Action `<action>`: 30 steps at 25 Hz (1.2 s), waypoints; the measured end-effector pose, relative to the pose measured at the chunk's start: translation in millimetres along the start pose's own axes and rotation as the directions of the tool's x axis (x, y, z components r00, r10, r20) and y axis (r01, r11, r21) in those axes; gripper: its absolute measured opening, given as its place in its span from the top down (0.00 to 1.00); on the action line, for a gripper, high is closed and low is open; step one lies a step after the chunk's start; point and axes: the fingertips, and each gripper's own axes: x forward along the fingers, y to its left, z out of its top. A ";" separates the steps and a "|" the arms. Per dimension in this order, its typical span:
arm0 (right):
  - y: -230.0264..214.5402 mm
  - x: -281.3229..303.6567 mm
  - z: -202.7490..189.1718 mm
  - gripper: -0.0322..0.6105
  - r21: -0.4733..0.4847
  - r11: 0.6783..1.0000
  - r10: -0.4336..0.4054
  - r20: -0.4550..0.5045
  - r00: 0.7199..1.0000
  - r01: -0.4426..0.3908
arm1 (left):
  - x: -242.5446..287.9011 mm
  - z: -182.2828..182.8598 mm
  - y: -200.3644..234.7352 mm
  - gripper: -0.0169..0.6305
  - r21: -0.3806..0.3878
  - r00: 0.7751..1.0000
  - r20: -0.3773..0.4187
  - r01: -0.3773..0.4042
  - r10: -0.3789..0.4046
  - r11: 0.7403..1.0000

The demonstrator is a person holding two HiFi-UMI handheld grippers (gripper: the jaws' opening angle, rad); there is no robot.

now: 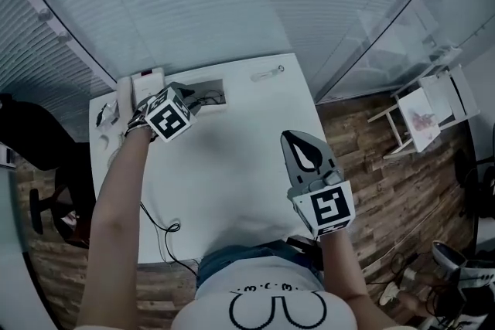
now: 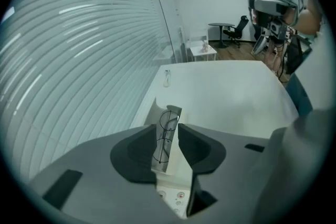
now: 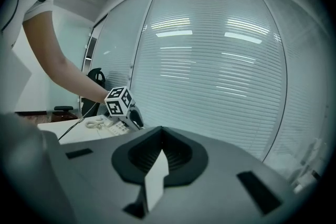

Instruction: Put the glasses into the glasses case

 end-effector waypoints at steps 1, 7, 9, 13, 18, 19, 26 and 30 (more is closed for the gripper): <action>0.2 -0.9 4.5 0.93 -0.006 1.000 0.003 0.016 1.000 -0.003 | -8.9 2.7 -2.4 0.75 -0.011 1.000 0.022 -0.019 0.019 1.000; 1.2 -11.3 34.9 0.93 -0.024 1.000 0.018 0.104 0.994 -0.016 | -81.7 18.9 -13.7 0.75 -0.180 0.960 0.195 -0.167 0.202 0.969; 1.3 -15.0 42.4 0.93 -0.029 0.999 0.023 0.125 0.992 -0.020 | -109.9 23.8 -19.1 0.75 -0.263 0.923 0.257 -0.217 0.285 0.940; 3.6 -19.3 54.5 0.93 -0.033 0.999 0.038 0.165 0.985 -0.033 | -158.8 26.8 -32.4 0.76 -0.381 0.844 0.329 -0.292 0.424 0.877; 9.9 -17.9 70.6 0.93 -0.045 0.998 0.054 0.208 0.977 -0.046 | -218.8 31.6 -40.5 0.83 -0.498 0.713 0.389 -0.371 0.584 0.784; 11.1 -18.0 74.1 0.93 -0.047 0.998 0.055 0.215 0.975 -0.046 | -230.6 33.3 -41.4 0.84 -0.516 0.682 0.397 -0.388 0.615 0.764; 15.5 -23.5 97.7 0.93 -0.071 0.997 0.059 0.263 0.963 -0.041 | -300.1 28.2 -43.1 0.95 -0.656 0.473 0.421 -0.431 0.774 0.620; 15.5 -29.2 108.9 0.94 -0.072 0.997 0.054 0.293 0.955 -0.034 | -318.1 33.0 -47.2 0.95 -0.665 0.424 0.432 -0.447 0.796 0.599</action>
